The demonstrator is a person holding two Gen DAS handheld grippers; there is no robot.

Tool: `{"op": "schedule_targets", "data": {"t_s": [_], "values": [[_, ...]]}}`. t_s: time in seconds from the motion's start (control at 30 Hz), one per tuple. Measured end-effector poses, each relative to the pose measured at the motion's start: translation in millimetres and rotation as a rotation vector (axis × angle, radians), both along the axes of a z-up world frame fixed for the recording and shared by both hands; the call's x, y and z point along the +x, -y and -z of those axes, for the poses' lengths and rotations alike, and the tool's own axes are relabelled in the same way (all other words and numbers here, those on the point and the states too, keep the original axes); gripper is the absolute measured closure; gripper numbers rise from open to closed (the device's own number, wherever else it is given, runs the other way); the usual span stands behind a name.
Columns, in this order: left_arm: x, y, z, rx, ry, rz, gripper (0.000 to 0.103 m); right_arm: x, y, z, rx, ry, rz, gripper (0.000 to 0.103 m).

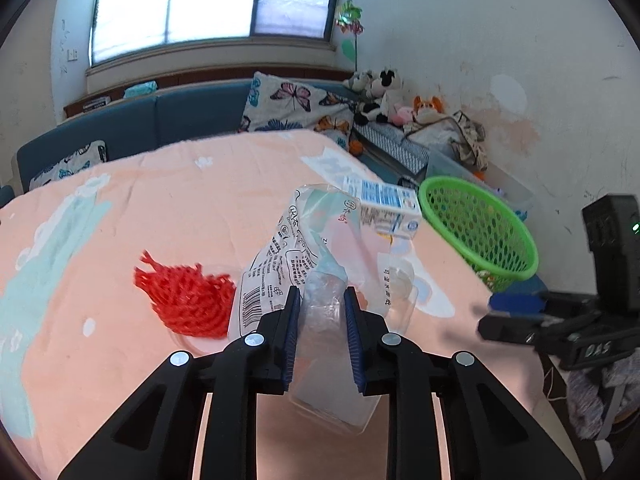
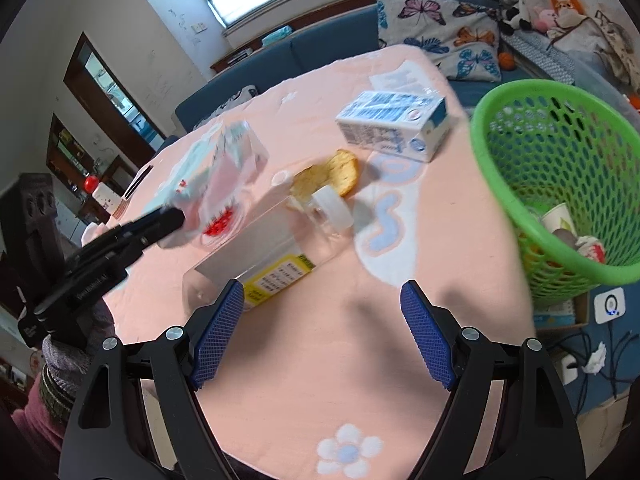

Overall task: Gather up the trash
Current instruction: 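Grasp the clear water bottle with the right gripper while the left holds the plastic bag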

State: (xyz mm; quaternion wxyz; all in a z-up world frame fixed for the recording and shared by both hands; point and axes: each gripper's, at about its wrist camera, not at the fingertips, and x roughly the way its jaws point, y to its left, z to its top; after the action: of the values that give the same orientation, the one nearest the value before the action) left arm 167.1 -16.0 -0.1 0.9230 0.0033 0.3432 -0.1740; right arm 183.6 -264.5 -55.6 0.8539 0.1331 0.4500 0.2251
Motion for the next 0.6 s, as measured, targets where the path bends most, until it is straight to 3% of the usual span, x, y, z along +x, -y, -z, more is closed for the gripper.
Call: {"op": "schedule_targets", "data": {"t_s": [0.33, 0.6], "values": [[-8, -27, -25, -0.009, 0.073, 0.002, 0.082, 15, -46, 3, 0.066, -0.174, 0.011, 0.025], [-12, -70, -25, -0.03, 0.088, -0.004, 0.082, 38, -85, 5, 0.047, -0.329, 0.154, 0.03]]}}
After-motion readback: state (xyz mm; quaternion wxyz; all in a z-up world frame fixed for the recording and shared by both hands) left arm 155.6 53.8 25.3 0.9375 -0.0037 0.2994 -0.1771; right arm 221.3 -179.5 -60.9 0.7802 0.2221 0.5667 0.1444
